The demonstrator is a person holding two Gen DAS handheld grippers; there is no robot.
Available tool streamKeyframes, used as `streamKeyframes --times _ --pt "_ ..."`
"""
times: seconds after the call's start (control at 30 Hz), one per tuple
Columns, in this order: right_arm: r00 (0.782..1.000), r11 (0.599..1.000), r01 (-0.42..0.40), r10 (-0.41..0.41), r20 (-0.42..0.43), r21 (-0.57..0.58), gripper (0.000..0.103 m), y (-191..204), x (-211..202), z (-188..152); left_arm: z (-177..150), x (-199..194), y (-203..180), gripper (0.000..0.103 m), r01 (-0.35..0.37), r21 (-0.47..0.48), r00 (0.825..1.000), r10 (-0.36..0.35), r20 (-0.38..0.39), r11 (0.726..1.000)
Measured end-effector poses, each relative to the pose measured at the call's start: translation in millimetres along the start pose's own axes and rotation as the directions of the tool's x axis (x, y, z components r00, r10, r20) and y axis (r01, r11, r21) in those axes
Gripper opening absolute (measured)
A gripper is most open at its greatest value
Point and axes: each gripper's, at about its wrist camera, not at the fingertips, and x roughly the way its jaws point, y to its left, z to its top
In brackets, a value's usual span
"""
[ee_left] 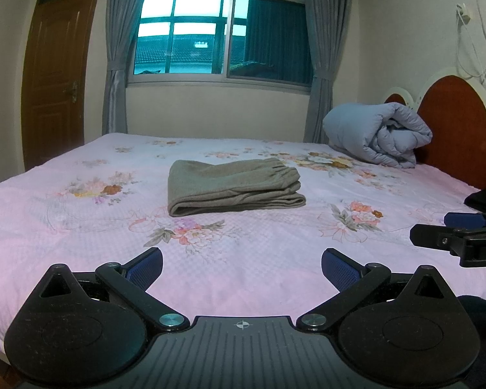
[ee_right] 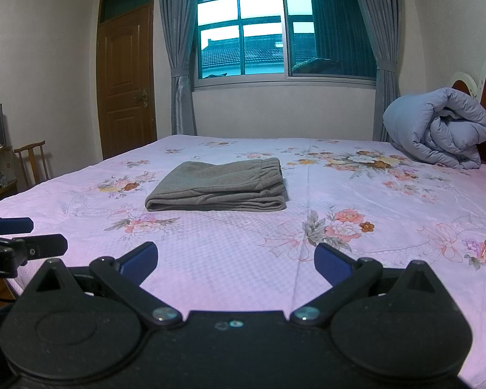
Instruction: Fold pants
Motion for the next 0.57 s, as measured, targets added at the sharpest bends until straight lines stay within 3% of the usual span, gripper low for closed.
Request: streamKeyframes --times 0.57 --pt "1.0 1.0 0.0 0.0 0.0 0.001 0.097 0.2 -1.8 0.5 -0.1 -3.1 4.9 0.103 -0.002 -0.027 1.0 0.002 0.022 1.0"
